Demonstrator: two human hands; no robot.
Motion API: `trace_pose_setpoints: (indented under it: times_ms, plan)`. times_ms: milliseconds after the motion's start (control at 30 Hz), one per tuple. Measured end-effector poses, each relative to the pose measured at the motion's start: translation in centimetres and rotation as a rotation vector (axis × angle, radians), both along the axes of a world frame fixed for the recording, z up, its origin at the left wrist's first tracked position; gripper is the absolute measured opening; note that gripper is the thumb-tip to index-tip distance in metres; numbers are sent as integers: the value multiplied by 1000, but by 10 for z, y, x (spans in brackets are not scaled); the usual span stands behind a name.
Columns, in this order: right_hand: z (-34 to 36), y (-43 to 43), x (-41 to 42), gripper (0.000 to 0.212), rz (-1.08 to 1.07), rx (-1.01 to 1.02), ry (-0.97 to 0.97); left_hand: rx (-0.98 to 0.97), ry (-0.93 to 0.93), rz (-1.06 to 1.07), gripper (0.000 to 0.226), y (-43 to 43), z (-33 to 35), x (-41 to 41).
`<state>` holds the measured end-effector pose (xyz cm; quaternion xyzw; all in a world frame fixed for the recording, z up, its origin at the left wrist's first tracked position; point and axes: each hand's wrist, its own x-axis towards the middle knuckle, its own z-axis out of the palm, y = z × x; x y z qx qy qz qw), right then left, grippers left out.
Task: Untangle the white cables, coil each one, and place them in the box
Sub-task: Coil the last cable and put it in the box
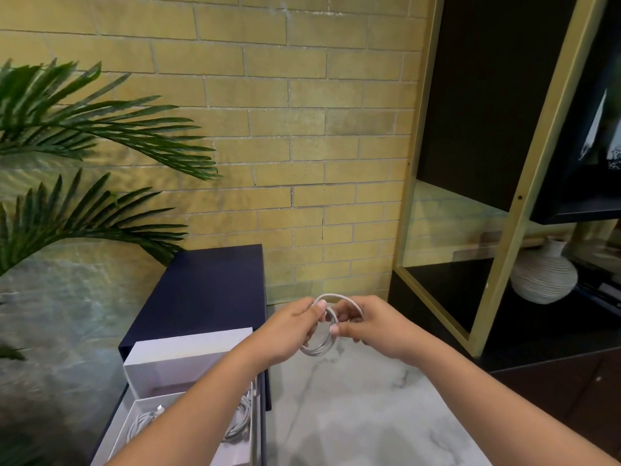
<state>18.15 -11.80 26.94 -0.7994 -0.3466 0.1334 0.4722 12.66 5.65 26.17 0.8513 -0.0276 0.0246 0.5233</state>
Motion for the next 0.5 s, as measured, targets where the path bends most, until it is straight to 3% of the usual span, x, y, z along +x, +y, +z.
trace_pose_setpoints:
  times_ms: [200, 333, 500]
  plan:
    - [-1, 1, -4, 6, -13, 26, 30, -32, 8, -5, 38, 2, -3, 0]
    - [0, 4, -2, 19, -79, -7, -155, 43, 9, 36, 41, 5, -5, 2]
    - [12, 5, 0, 15, -134, -25, -389, 98, 45, -9, 40, 2, -5, 1]
